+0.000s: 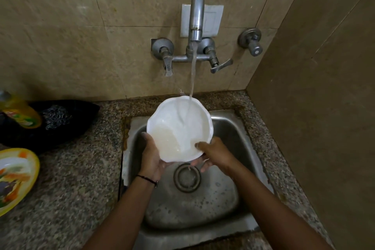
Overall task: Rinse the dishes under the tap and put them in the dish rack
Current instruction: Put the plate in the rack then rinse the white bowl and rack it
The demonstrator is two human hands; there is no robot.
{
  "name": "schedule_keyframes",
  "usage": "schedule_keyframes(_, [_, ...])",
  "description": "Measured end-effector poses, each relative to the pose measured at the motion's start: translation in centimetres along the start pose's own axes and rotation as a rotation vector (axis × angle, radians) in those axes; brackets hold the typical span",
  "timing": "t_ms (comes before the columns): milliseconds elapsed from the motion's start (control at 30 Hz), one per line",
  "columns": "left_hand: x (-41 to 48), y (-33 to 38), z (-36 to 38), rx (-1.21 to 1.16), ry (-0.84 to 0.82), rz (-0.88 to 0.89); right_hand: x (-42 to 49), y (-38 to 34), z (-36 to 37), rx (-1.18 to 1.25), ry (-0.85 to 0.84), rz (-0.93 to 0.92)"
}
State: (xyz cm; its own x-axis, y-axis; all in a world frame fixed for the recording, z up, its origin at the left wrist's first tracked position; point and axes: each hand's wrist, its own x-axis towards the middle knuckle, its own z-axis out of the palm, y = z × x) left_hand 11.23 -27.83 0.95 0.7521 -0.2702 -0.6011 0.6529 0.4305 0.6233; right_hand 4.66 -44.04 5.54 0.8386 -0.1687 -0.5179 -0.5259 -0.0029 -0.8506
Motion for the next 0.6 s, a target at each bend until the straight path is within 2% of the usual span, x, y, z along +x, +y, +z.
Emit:
schedule_keyframes(100, [0.4,1.0,0.3,-0.193,-0.113,-0.257,0.7,1.0,-1.7,-0.166,0.086,-0.063])
schedule_keyframes(167, [0.1,1.5,0.7,-0.181,-0.200,-0.338,1.0,1.5,-2.9,-0.340,0.177,-0.184])
schedule_keyframes(267, [0.0,1.7,1.2,-0.176,-0.273,-0.244,0.6,1.6,-4.1,-0.398,0.212,-0.463])
schedule_keyframes(333, [0.0,2.0,1.7,-0.194,-0.288,-0.217,-0.1,1.1,-4.5,-0.350,0.188,-0.570])
schedule_keyframes(433, [0.1,2.9,3.0,-0.132,-0.329,-0.176,-0.7,0.3,-5.1,-0.468,0.164,-0.629])
schedule_keyframes(500, [-0.1,3.7,3.8,-0.106,-0.379,-0.152,-0.6,0.2,-5.9,-0.576,0.125,-0.567])
schedule_keyframes(533, [-0.3,3.9,4.2,-0.089,-0.402,-0.119,-0.2,0.3,-6.3,-0.664,0.226,-0.600])
schedule_keyframes(600, [-0.5,3.9,4.8,-0.072,-0.424,-0.049,0.3,0.2,-6.1,-0.662,0.356,-0.728])
